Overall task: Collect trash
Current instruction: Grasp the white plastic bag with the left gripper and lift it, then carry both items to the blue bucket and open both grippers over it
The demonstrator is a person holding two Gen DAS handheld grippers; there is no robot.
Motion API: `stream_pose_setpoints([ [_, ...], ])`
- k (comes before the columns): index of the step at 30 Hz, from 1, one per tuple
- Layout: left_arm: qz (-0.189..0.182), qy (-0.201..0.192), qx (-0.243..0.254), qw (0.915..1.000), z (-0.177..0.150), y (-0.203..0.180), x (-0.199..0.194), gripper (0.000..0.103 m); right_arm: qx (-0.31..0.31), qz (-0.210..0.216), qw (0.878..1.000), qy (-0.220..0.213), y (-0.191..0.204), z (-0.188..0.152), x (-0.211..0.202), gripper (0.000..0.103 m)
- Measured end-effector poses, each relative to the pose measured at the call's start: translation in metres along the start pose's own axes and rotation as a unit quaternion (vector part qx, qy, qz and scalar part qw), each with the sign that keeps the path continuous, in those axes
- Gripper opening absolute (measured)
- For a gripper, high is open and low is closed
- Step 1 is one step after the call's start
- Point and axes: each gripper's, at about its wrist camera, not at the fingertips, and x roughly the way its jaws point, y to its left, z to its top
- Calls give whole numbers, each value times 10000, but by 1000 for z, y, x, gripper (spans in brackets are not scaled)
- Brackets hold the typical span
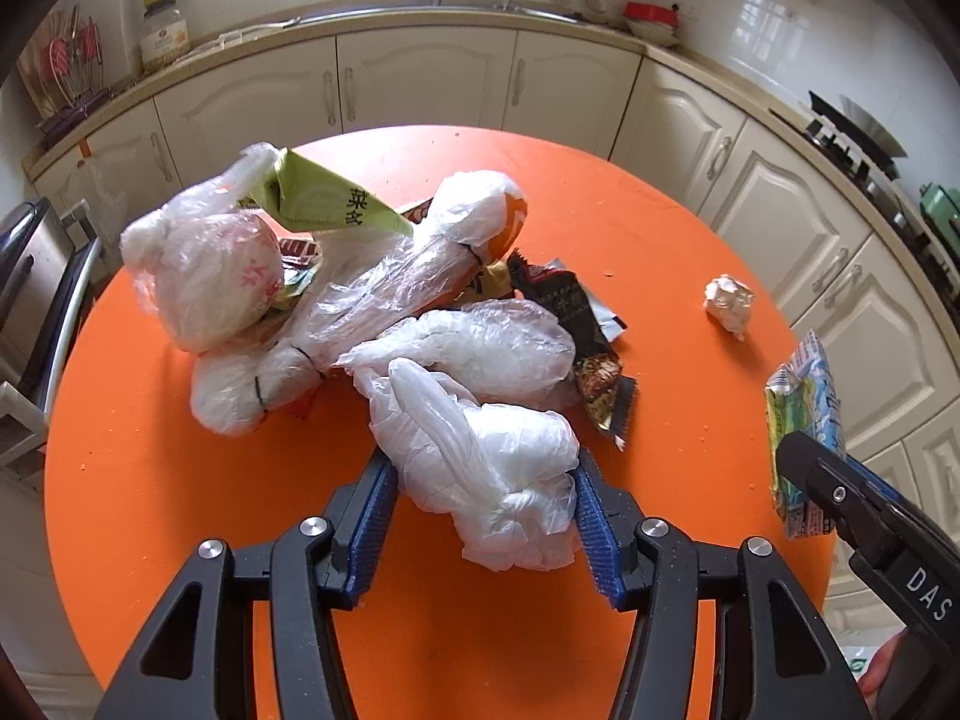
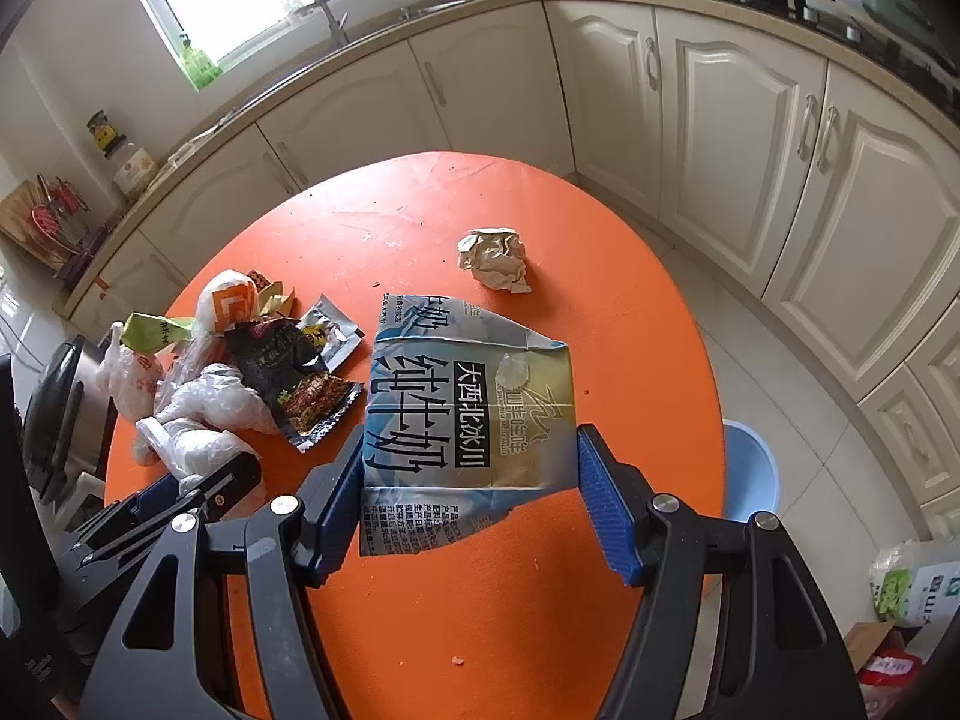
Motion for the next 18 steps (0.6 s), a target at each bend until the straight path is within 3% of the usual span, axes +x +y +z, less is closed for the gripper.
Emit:
stream_pose_setpoints([
  [9, -185, -329, 208, 9991, -28, -28, -42, 52, 38, -1, 9994, -332, -6, -17, -46, 67],
  [18, -444, -431, 670, 9958, -55, -72, -71, 52, 394, -176, 9972, -611, -46, -39, -90, 67],
])
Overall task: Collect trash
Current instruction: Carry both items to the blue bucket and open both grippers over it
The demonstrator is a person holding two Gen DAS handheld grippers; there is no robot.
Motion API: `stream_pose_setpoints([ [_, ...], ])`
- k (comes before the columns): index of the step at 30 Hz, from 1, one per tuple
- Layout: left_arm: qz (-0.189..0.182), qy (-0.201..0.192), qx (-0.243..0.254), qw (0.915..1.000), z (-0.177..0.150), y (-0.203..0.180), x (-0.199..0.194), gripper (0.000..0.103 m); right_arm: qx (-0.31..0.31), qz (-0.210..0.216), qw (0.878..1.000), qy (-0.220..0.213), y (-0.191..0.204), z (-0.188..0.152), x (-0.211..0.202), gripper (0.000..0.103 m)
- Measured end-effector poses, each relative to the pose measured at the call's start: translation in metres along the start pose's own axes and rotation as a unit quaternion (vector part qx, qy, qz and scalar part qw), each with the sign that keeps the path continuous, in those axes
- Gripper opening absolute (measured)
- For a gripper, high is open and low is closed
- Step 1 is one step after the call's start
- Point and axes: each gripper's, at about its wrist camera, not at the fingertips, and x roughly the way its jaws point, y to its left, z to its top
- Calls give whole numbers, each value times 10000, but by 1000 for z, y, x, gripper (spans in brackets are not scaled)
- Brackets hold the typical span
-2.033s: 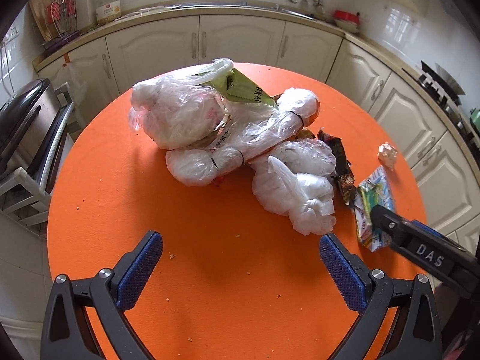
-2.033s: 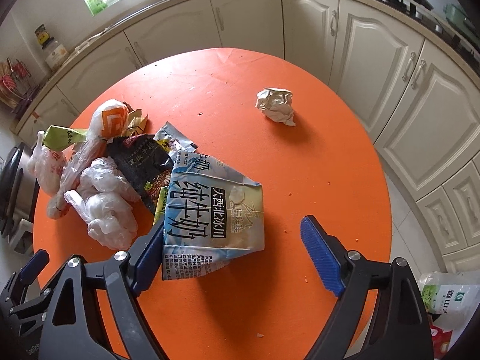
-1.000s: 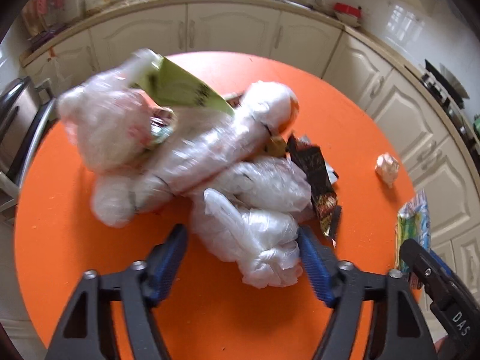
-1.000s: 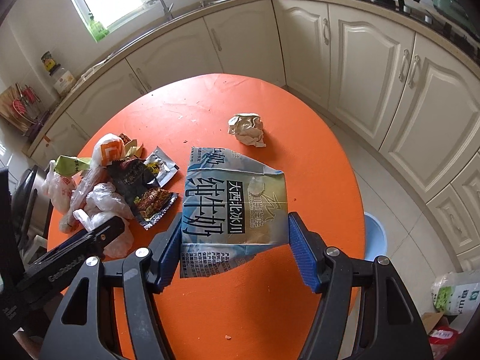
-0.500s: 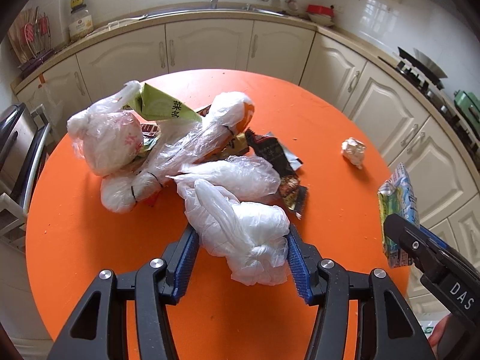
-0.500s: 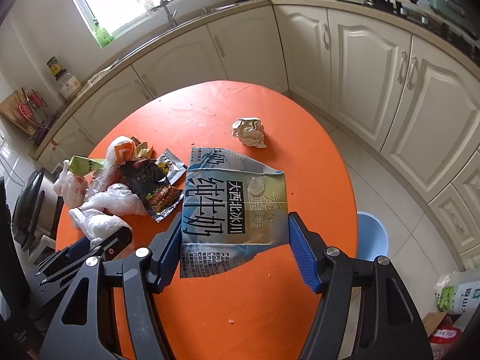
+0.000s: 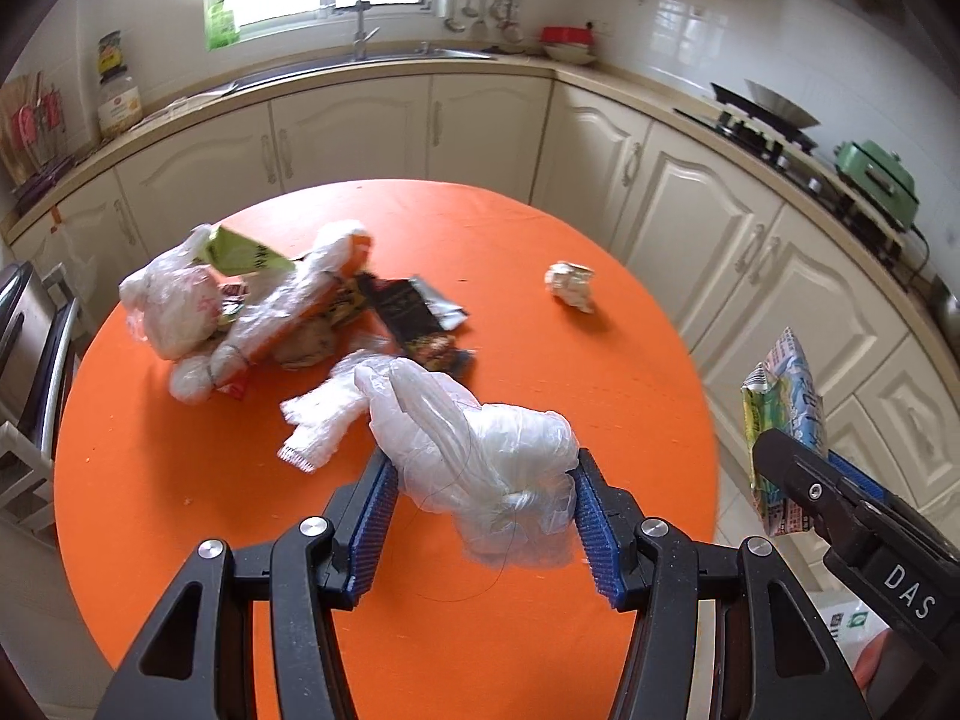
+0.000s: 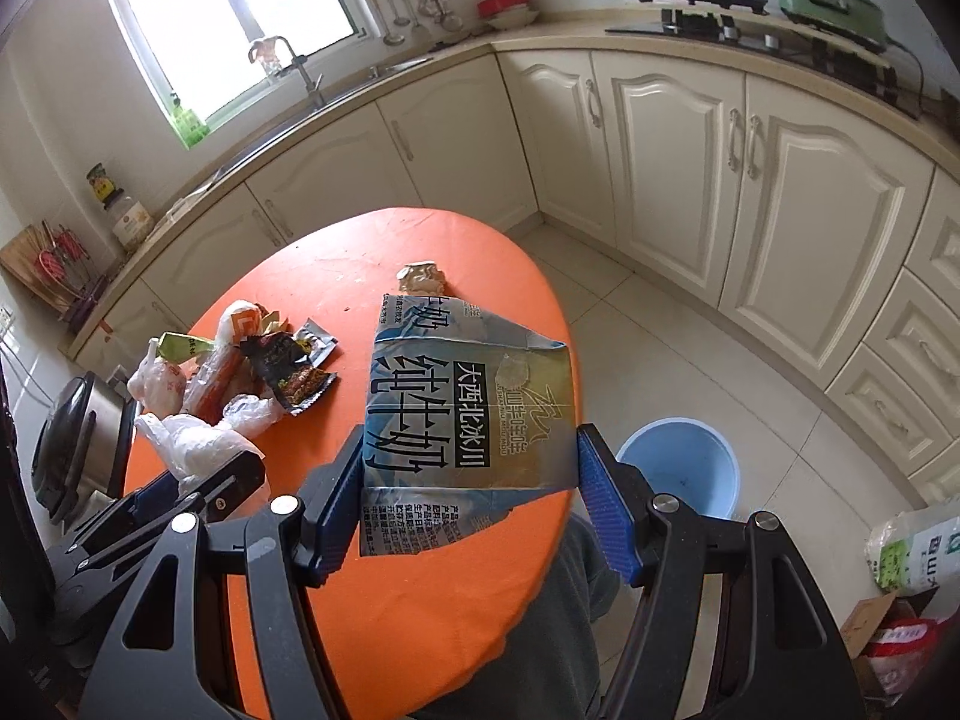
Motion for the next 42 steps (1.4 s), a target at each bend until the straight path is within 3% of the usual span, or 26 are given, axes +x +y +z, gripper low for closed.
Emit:
stream_pose_setpoints([
  [10, -367, 126, 734, 9965, 2, -74, 15, 52, 626, -451, 9967, -267, -78, -7, -37, 67],
  [24, -622, 688, 1713, 9808, 22, -193, 111, 52, 1596, -1080, 9808, -287, -195, -13, -42, 67],
  [32, -664, 1003, 1840, 9755, 44, -237, 170, 55, 1963, -1328, 9713, -220, -238, -16, -35, 67],
  [36, -727, 1211, 1769, 9740, 52, -248, 190, 68, 2063, -1379, 9686, -154, -247, -16, -30, 67],
  [38, -854, 1327, 1691, 9729, 56, -250, 200, 68, 2091, -1387, 9679, -113, -250, -17, -27, 67],
  [42, -748, 1415, 1667, 9729, 62, -250, 212, 68, 2080, -1397, 9681, -62, -252, -17, -22, 67],
])
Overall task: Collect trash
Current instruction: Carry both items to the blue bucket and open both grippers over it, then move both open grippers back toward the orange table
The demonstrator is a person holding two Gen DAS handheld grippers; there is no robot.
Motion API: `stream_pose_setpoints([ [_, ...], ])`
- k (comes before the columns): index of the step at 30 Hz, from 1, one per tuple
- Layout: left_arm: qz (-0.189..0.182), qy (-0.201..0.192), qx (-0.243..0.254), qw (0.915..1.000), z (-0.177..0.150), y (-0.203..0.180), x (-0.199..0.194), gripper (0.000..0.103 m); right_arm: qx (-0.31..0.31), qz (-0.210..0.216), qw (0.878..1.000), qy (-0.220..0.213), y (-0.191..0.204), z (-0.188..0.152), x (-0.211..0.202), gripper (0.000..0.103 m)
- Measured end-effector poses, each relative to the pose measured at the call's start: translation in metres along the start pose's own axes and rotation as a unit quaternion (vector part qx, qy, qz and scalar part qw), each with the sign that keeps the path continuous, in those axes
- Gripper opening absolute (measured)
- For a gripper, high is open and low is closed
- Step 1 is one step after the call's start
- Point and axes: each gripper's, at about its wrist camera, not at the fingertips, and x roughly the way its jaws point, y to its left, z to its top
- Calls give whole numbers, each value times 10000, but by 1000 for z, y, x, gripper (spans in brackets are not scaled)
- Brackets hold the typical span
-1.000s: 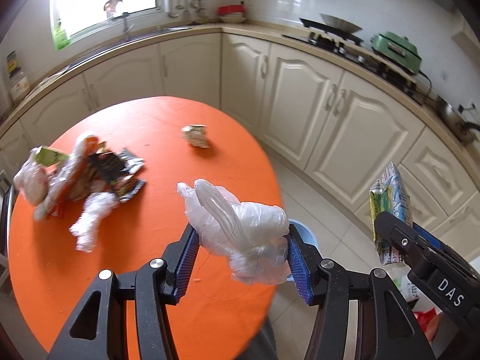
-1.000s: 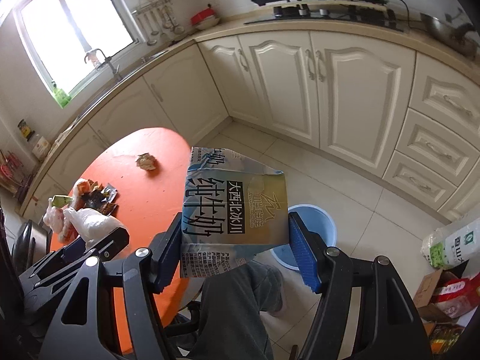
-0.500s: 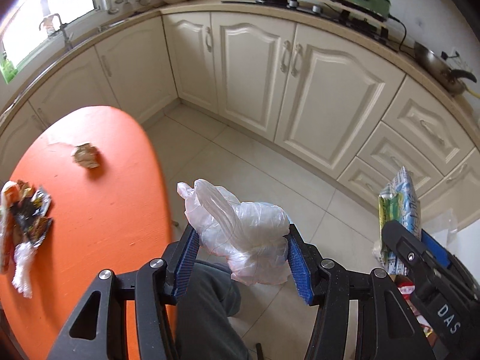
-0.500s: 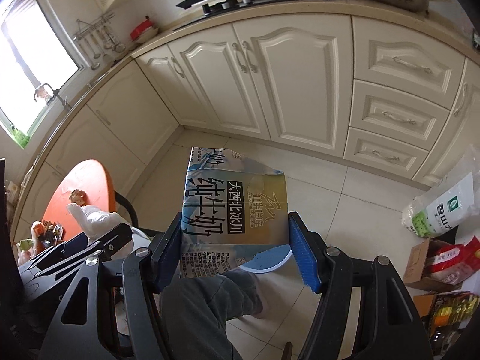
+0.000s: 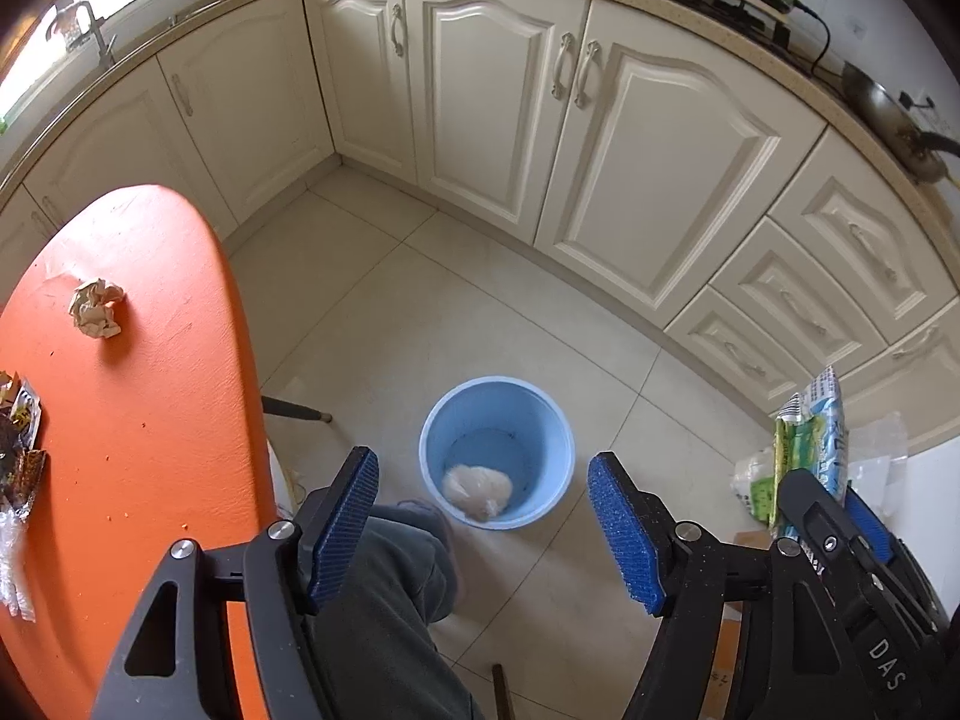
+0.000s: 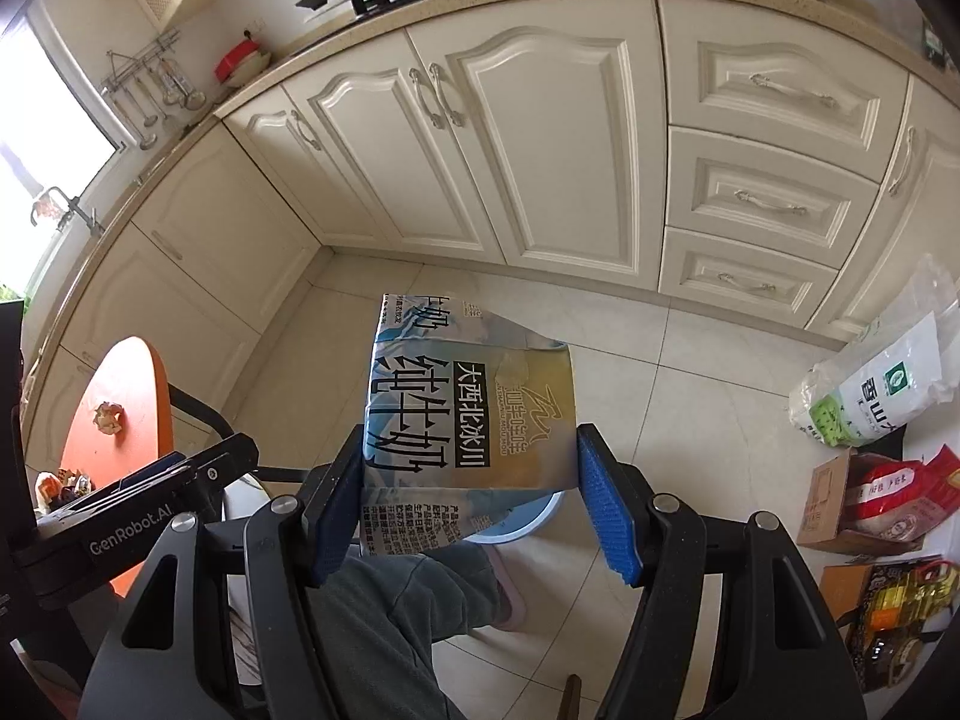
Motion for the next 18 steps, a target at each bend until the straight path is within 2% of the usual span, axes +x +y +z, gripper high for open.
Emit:
stream_pose_setpoints([
  [5, 35, -40, -56, 10000, 3, 5, -3, 68, -109, 29, 9999, 94, 9, 3, 10, 67],
  [10, 192, -194, -134, 9995, 4, 7, -8, 68, -163, 314, 9993, 115, 24, 10, 17, 69],
  [12, 240, -247, -217, 9992, 4, 9, -9, 68, -116, 493, 9986, 152, 28, 14, 21, 76],
  [13, 259, -269, -251, 9990, 4, 10, -9, 68, -112, 537, 9983, 202, 30, 14, 23, 82],
  [18, 250, -241, -358, 9988, 1, 12, -6, 69, -80, 478, 9985, 266, 39, 9, 26, 85],
])
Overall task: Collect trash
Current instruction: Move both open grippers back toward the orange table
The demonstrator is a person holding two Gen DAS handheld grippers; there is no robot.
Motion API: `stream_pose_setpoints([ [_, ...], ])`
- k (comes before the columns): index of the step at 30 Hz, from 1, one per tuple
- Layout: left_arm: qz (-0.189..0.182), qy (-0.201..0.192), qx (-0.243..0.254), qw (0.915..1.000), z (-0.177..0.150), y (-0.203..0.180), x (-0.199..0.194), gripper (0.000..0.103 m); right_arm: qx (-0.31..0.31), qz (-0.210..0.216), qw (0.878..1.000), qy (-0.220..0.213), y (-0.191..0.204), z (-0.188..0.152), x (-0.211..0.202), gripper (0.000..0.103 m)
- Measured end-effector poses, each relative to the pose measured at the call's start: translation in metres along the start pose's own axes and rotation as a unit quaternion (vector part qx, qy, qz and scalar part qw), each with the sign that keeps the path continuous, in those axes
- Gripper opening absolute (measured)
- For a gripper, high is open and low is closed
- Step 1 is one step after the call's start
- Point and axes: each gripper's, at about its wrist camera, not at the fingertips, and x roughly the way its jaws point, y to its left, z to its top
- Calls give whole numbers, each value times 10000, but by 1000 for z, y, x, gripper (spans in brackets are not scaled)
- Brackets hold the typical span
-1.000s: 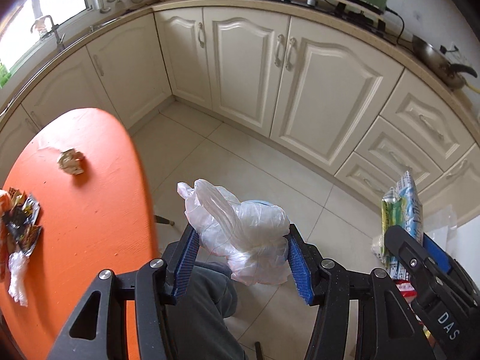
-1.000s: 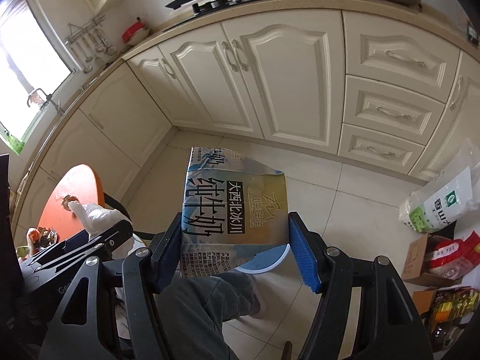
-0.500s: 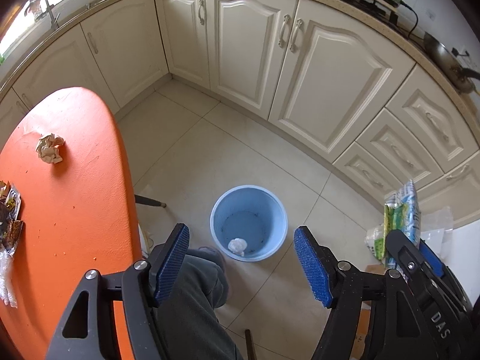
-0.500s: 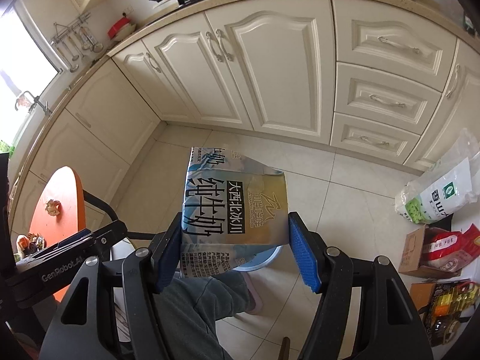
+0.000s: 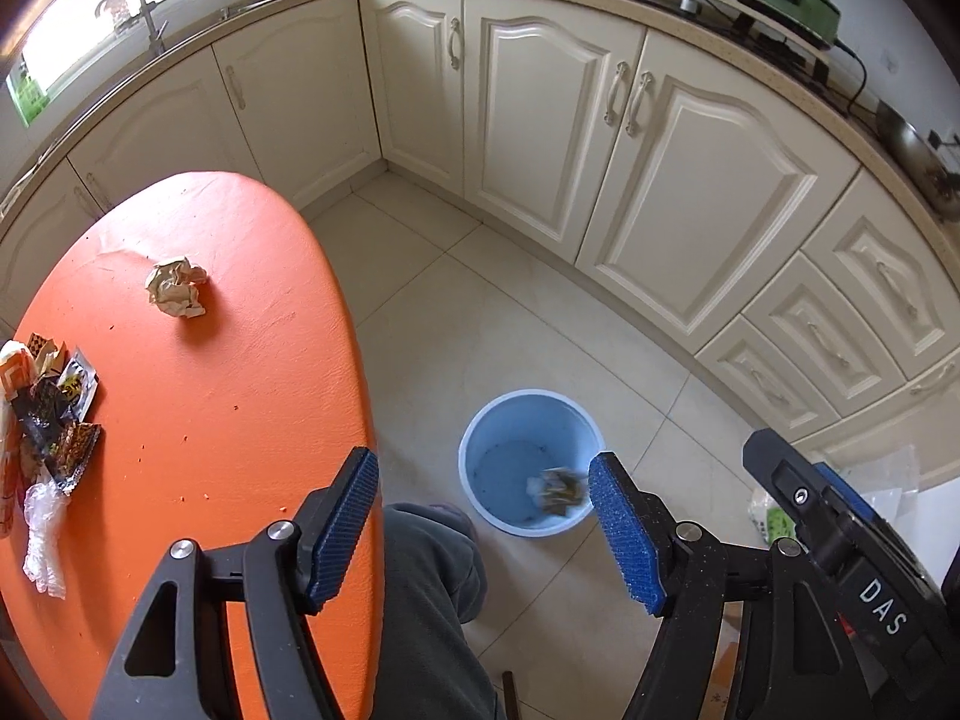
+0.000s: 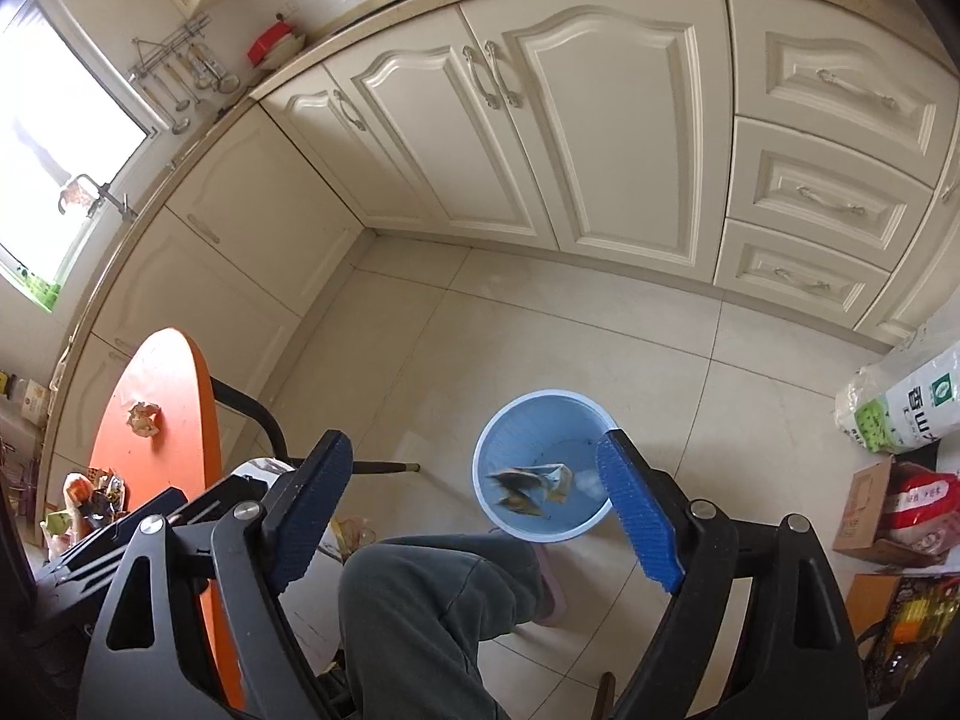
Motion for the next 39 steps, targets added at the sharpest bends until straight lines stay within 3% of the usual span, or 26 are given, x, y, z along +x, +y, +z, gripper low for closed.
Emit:
stream_pose_setpoints([
  [9, -104, -12, 0, 9999, -13, 8, -17, 69, 30, -167, 9999, -27, 4, -12, -13, 85],
  [22, -197, -485, -153, 9985, -63, 45, -95, 69, -193, -29, 9991, -387, 32, -35, -63, 85],
  [27, -126, -682, -358, 9969, -90, 73, -127, 69, -417, 93, 9980, -476, 54, -47, -79, 86],
  [31, -32, -845, -625, 9945, -109, 102, -151, 77, -676, 203, 9964, -476, 78, -57, -87, 89],
  [34, 62, -919, -888, 9918, -123, 126, -164, 78, -858, 254, 9949, -476, 98, -63, -90, 89],
  [39, 254, -910, -1287, 9872, -130, 162, -179, 78, -1246, 453, 9904, -394, 134, -70, -86, 89],
])
